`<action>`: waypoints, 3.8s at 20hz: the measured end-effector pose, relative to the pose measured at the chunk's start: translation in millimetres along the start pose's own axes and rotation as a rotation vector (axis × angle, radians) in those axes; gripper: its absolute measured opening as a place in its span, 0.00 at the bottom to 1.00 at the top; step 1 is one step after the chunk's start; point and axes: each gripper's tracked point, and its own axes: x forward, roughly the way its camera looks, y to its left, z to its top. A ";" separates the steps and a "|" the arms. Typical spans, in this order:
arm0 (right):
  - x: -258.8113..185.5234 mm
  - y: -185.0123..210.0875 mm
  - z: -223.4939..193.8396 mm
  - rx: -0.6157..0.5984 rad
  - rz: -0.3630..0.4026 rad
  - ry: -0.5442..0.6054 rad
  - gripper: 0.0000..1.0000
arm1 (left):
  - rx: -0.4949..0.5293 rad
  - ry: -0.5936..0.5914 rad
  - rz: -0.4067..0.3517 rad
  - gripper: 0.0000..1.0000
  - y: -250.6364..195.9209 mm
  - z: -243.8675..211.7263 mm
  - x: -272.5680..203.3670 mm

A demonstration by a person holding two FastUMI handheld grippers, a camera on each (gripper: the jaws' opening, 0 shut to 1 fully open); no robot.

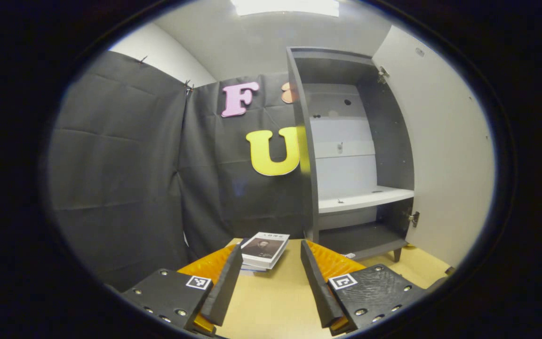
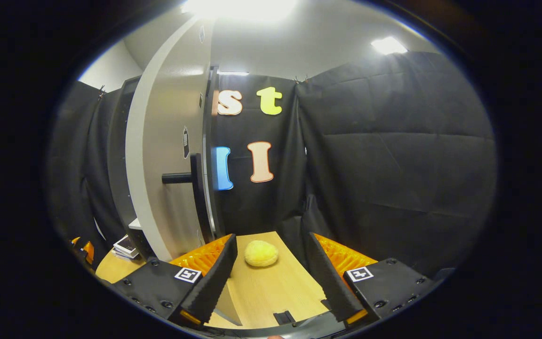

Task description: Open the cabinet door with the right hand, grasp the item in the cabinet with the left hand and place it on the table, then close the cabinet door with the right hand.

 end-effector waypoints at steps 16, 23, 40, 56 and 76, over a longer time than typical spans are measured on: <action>-19.3 58.0 -0.7 0.001 0.058 -0.007 0.92 | 0.037 -0.020 -0.028 0.75 50.1 -0.2 -3.7; -31.0 87.3 -3.1 0.003 0.130 -0.016 0.92 | 0.039 -0.020 -0.006 0.75 75.6 -0.1 -14.4; -13.1 165.5 -2.0 -0.024 0.331 -0.026 0.92 | 0.027 -0.003 0.060 0.75 128.7 -9.0 -34.2; -13.8 239.0 3.0 -0.052 0.548 -0.112 0.92 | 0.031 -0.003 0.136 0.75 156.9 2.1 -64.2; 33.2 83.2 2.4 0.007 0.469 -0.110 0.96 | 0.003 -0.064 0.063 0.75 -2.8 78.9 -28.0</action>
